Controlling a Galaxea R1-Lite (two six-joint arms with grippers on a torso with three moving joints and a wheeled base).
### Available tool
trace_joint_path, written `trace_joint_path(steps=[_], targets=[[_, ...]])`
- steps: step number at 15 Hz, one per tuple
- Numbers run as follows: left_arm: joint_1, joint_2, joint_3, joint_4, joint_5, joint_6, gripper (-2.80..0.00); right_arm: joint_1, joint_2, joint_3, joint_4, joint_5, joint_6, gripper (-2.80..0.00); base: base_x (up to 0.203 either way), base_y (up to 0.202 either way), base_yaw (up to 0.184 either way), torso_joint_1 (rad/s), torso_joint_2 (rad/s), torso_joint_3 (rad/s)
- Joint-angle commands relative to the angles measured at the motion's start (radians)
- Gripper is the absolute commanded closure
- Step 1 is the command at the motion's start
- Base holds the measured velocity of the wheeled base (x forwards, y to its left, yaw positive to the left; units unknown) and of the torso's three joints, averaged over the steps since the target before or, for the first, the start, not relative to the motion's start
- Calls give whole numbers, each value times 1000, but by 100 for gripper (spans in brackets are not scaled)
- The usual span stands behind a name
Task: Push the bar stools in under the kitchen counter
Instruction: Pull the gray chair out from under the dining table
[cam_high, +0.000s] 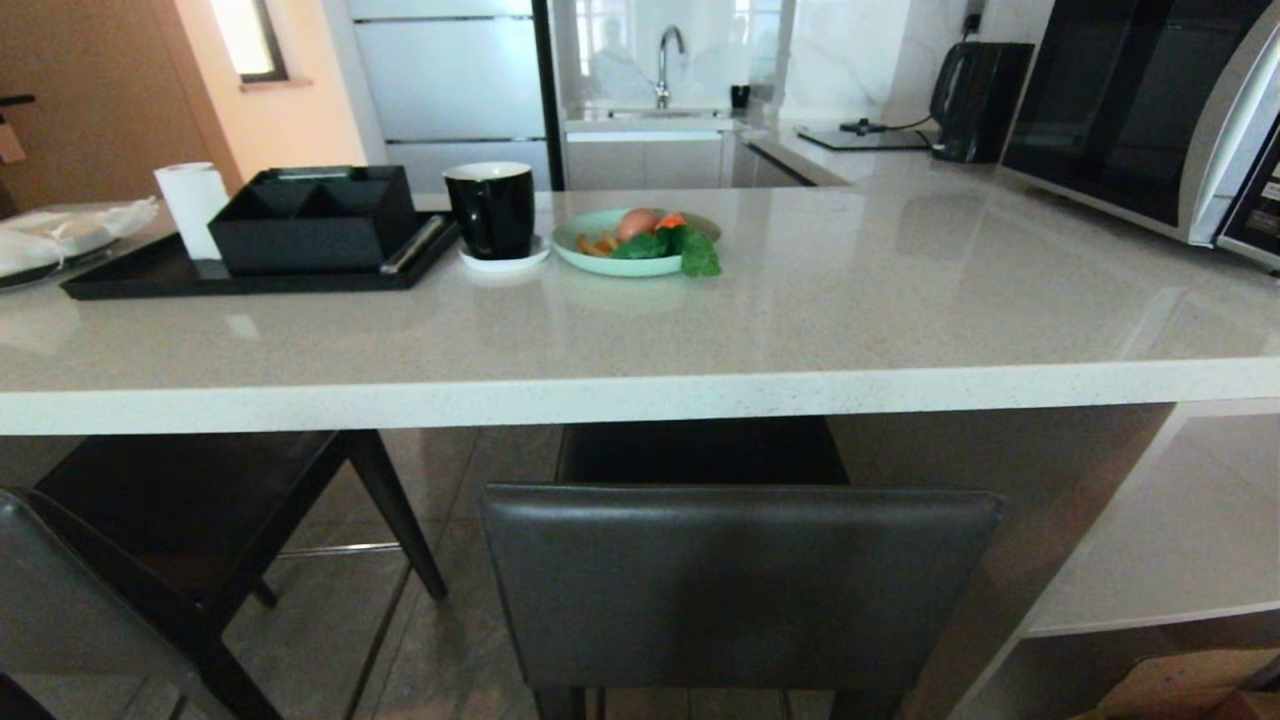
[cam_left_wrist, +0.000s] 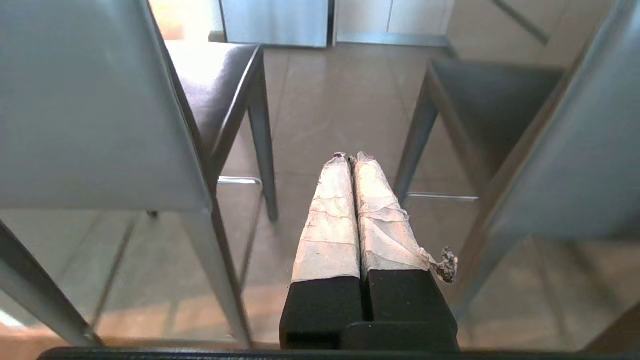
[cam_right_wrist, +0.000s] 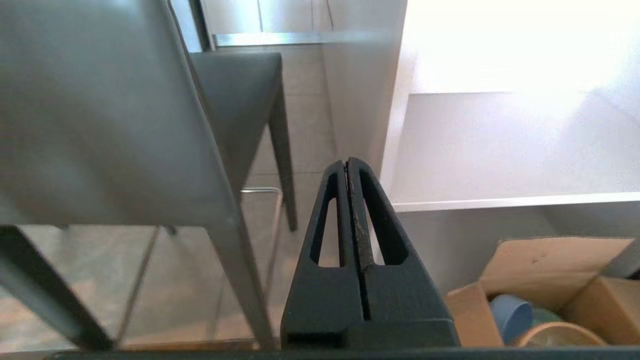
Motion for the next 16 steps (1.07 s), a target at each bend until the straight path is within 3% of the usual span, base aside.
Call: trace_joint_path(steps=[1, 6, 10, 11, 12, 13, 16], targets=[[-3, 214, -76, -54, -2, -36, 0, 2, 150, -70, -6, 5, 22, 0, 0, 0, 0, 0, 0, 0], [-22, 572, -200, -143, -27, -48, 0, 11, 523, -238, -43, 8, 68, 0, 0, 0, 0, 0, 0, 0], [-20, 720, -230, -152, -53, -88, 0, 25, 716, -325, -49, 45, 91, 0, 0, 0, 0, 0, 0, 0], [-24, 738, -228, -154, -56, -100, -280, 28, 724, -307, -49, 68, 90, 0, 0, 0, 0, 0, 0, 0], [-28, 761, -224, -159, -57, -101, -280, 28, 740, -291, -49, 71, 86, 0, 0, 0, 0, 0, 0, 0], [-35, 784, -221, -200, -66, -102, -280, 28, 758, -286, -49, 73, 79, -280, 0, 0, 0, 0, 0, 0], [-39, 954, -177, -453, -91, -94, -280, 28, 844, -283, -84, 110, 75, -280, 0, 0, 0, 0, 0, 0]])
